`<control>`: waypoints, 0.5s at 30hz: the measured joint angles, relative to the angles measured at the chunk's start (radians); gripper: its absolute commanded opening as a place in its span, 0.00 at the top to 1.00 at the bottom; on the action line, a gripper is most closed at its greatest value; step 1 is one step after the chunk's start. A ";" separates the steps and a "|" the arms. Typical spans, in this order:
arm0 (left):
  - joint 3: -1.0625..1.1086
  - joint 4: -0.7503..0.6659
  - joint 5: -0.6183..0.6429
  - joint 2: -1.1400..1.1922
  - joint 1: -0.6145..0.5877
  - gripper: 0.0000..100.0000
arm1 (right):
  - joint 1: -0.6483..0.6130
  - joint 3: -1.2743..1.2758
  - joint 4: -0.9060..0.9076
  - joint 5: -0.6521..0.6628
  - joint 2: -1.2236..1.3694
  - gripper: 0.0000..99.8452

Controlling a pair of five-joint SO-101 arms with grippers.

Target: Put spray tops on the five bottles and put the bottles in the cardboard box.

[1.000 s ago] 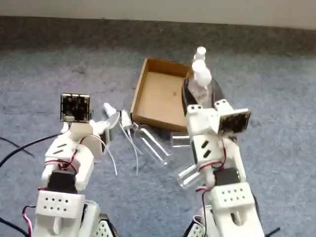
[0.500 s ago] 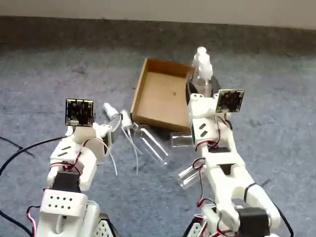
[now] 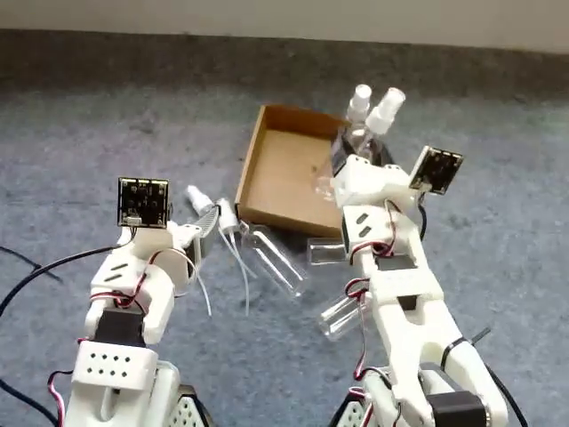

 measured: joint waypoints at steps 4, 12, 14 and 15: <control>0.003 0.000 0.000 0.000 0.000 0.75 | -0.021 0.000 -0.055 0.035 -0.009 1.00; 0.006 0.000 0.000 0.000 0.000 0.75 | -0.023 0.000 -0.199 0.442 -0.009 1.00; 0.006 0.000 0.000 0.000 0.000 0.75 | -0.021 0.000 -0.199 0.433 -0.009 1.00; 0.006 0.000 0.000 0.000 0.000 0.75 | -0.021 0.000 -0.199 0.416 -0.009 1.00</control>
